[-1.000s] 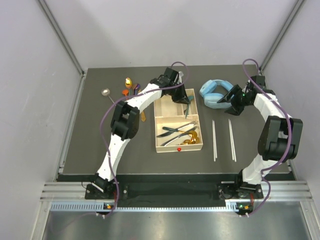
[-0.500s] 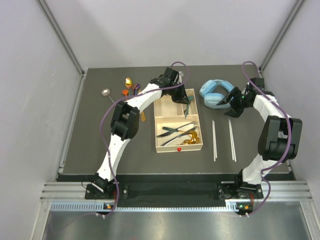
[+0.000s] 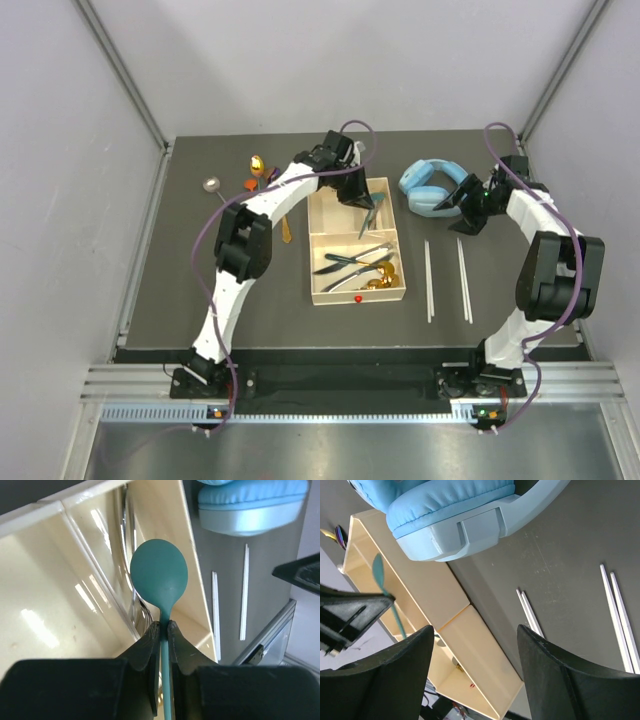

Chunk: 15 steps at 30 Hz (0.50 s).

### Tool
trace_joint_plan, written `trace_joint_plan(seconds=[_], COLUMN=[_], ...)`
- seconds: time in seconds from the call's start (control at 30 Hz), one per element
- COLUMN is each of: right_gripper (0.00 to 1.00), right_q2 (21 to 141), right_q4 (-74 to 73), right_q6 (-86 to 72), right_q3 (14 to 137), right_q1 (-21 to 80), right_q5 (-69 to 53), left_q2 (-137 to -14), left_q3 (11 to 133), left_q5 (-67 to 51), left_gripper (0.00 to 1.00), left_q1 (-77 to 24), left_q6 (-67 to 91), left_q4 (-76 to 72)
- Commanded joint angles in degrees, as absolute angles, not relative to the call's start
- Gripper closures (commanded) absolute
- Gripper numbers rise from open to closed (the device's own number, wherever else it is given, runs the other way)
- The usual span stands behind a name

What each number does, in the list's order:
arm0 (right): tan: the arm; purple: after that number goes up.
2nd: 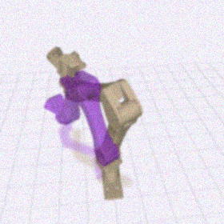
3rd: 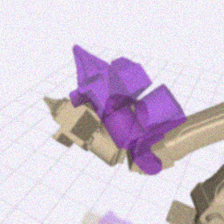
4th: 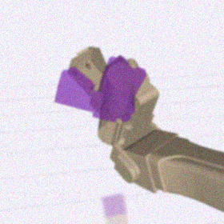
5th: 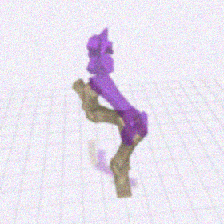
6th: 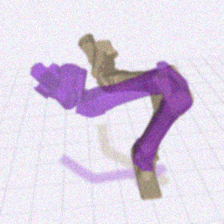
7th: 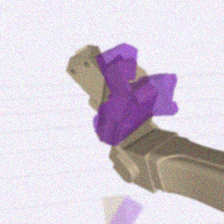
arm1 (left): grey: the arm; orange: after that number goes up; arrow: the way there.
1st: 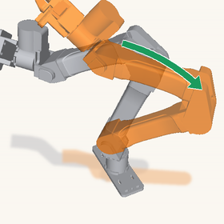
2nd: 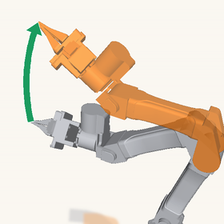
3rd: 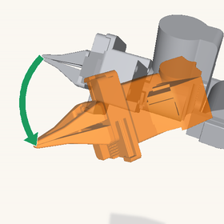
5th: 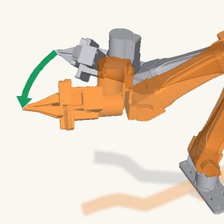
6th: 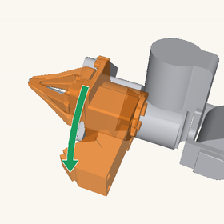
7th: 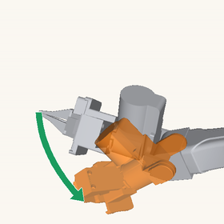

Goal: Sort the eating utensils into containers
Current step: Place the spoon in the storage box.

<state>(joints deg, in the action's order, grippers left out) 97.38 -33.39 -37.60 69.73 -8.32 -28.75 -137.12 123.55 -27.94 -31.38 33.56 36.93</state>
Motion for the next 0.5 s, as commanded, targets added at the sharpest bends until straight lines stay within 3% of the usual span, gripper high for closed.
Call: trace_joint_plan(seconds=[0.0,0.47], right_gripper=[0.32,0.32], right_q2=[96.06,97.21], right_q4=[-31.29,-31.99], right_q6=[-37.35,-37.44], right_q3=[69.87,71.54], right_q1=[-8.35,-8.35], right_q5=[-29.00,-29.35], left_q2=[-128.41,-126.56], left_q3=[123.31,120.15], left_q5=[-28.12,-20.39], left_gripper=[1.00,1.00], left_q1=[-30.85,-23.82], left_q6=[29.97,21.19], left_q4=[37.89,44.56])
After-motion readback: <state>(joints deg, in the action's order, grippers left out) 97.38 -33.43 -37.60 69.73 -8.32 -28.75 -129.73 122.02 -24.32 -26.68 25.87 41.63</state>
